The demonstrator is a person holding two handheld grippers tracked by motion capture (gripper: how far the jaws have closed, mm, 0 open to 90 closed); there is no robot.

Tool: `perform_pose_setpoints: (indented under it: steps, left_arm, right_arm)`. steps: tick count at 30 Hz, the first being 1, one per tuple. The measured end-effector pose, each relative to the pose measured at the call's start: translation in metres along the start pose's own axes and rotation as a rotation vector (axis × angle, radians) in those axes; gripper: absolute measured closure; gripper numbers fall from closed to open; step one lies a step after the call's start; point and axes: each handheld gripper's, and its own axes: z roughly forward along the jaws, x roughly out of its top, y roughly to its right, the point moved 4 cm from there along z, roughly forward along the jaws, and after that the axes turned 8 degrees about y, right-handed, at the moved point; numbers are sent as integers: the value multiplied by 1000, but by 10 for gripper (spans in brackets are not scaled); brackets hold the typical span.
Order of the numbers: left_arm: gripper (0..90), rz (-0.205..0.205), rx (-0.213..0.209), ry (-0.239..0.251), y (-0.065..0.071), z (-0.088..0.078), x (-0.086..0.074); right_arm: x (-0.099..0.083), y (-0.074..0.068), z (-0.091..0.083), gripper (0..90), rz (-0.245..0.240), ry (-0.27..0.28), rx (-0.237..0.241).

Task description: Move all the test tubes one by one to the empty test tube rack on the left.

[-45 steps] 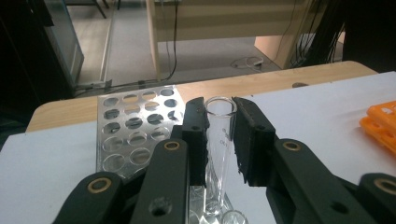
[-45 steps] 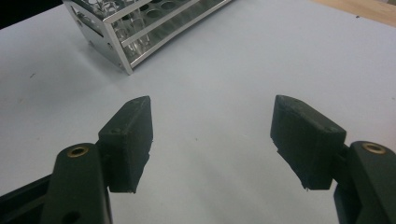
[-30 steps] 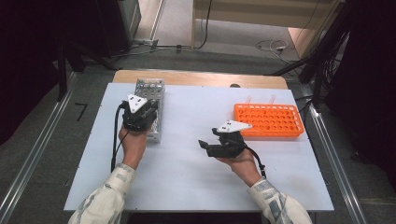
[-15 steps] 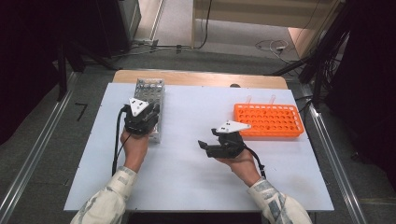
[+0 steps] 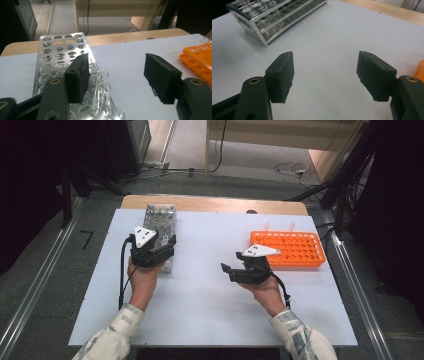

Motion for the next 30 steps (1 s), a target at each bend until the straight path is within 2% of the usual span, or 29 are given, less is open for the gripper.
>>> perform_pose_setpoints:
  steps: [4, 13, 18, 23, 30]
  left_arm:
    - [285, -18, -35, 13, 7, -11, 0]
    - [264, -4, -92, 12, 22, -27, -1]
    - [265, 15, -111, 0, 29, -27, -4]
    - [265, 23, -124, -2, 33, -27, -5]
    - [266, 31, -136, -8, 37, -25, -7]
  right_arm:
    - [3, 17, -7, 289, 14, 20, -50]
    - [8, 65, -32, 301, 49, 64, -206]
    - [6, 93, -44, 303, 84, 71, -279]
    - [4, 115, -53, 309, 89, 69, -338]
    - [-6, 143, -53, 335, 124, 41, -402]
